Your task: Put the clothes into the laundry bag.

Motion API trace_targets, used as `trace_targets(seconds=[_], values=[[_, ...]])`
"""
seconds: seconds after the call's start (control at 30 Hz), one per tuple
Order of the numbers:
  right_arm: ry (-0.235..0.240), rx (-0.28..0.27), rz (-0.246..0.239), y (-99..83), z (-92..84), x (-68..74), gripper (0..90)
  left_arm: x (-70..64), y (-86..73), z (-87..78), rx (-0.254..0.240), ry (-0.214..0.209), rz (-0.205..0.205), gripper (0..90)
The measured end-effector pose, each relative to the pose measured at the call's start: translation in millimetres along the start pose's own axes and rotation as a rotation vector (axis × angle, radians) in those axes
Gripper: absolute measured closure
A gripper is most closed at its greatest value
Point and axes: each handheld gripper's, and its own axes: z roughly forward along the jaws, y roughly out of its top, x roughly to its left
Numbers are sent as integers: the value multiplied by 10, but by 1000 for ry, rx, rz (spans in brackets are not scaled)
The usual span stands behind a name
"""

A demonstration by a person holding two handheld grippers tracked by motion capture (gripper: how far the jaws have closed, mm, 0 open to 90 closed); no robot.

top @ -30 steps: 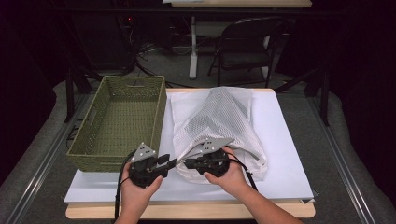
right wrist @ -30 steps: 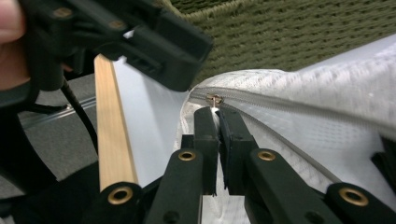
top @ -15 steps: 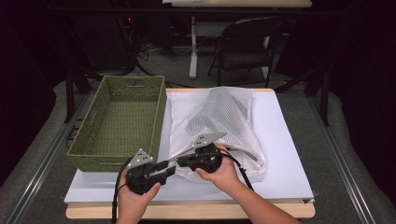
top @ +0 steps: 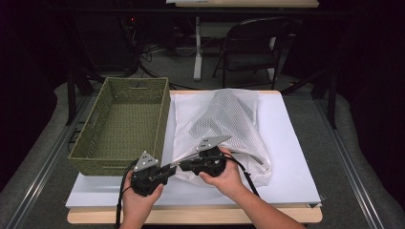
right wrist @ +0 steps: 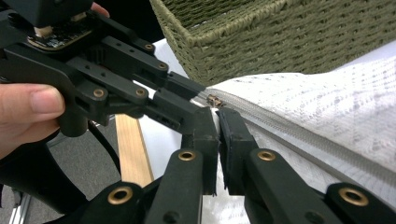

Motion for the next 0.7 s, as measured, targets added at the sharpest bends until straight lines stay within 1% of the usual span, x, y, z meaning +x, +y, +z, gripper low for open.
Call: trace_targets(seconds=[0.07,0.17,0.2,0.27,0.33,0.37,0.4,0.53,0.57,0.6,0.67,0.7], values=[[3,2,13,-7,-2,-8,865,0,-3,0,0,-9,1,851],[-9,10,5,-17,-1,-11,865,8,-7,-3,5,-15,5,859],[-7,10,8,-21,-1,-14,865,8,-10,-4,3,-17,-3,860],[-6,9,15,-32,4,-22,866,11,-15,-8,8,-14,-5,863],[-29,13,13,-44,1,-41,866,21,-20,-19,1,-10,-6,864],[-32,11,13,-50,-5,-57,866,32,-24,-33,-2,-10,-10,864],[-38,9,23,-61,-27,-82,866,46,-28,-43,-5,-5,-9,864],[-75,5,42,-116,-148,-180,866,99,-50,-54,-2,-5,-35,861],[-79,5,45,-132,-185,-201,865,98,-55,-49,-3,-7,-43,859],[-78,6,51,-149,-221,-212,865,95,-57,-45,-3,-8,-41,858],[-96,7,40,-174,-283,-215,865,89,-51,-47,7,-6,-30,858],[-112,9,29,-189,-318,-211,866,82,-51,-46,5,-5,-28,859]])
